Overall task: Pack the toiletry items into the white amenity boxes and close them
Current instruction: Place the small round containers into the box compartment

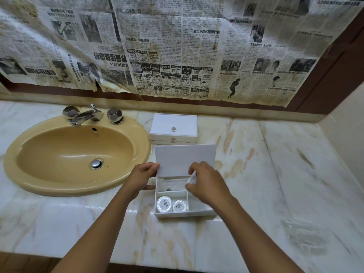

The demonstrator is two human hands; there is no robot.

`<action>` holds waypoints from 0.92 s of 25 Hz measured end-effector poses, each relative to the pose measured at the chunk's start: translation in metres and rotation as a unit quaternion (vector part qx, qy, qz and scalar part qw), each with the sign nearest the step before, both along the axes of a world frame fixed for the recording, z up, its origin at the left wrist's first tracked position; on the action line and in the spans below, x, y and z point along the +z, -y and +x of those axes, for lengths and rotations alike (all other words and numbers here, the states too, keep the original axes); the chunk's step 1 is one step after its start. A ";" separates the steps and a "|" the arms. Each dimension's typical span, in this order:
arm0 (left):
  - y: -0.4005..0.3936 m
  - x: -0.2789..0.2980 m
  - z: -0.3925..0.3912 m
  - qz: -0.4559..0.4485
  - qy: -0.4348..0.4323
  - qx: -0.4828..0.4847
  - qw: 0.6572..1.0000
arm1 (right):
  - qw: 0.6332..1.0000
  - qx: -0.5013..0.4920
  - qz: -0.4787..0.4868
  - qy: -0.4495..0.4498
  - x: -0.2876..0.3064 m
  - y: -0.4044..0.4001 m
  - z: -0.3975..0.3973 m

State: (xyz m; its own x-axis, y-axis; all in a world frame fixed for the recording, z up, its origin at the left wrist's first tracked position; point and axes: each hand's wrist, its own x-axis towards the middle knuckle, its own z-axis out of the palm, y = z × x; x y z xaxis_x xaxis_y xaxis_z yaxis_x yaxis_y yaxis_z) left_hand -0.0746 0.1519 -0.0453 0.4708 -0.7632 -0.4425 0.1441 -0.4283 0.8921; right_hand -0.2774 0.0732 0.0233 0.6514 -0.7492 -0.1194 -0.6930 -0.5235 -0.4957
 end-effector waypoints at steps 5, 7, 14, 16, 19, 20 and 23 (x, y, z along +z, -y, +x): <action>0.000 0.001 -0.001 -0.001 0.004 0.004 1.000 | 0.994 0.094 -0.010 -0.046 -0.016 -0.032 0.021; -0.001 0.001 -0.001 -0.003 0.004 0.003 1.000 | 0.991 0.116 -0.024 -0.067 -0.022 -0.036 0.022; -0.003 0.001 -0.001 -0.008 0.012 -0.006 1.000 | 0.982 0.140 -0.064 -0.108 -0.029 -0.037 0.022; -0.005 0.001 -0.002 -0.015 0.019 -0.012 1.000 | 0.984 0.132 -0.050 -0.111 -0.030 -0.035 0.021; -0.011 -0.003 -0.005 -0.031 0.030 -0.014 0.999 | 0.986 0.114 -0.023 -0.118 -0.035 -0.037 0.017; -0.012 -0.004 -0.006 -0.036 0.037 -0.015 0.999 | 0.987 0.108 -0.018 -0.120 -0.036 -0.037 0.016; -0.015 -0.006 -0.008 -0.057 0.070 -0.039 0.995 | 0.987 0.101 -0.009 -0.123 -0.033 -0.041 0.018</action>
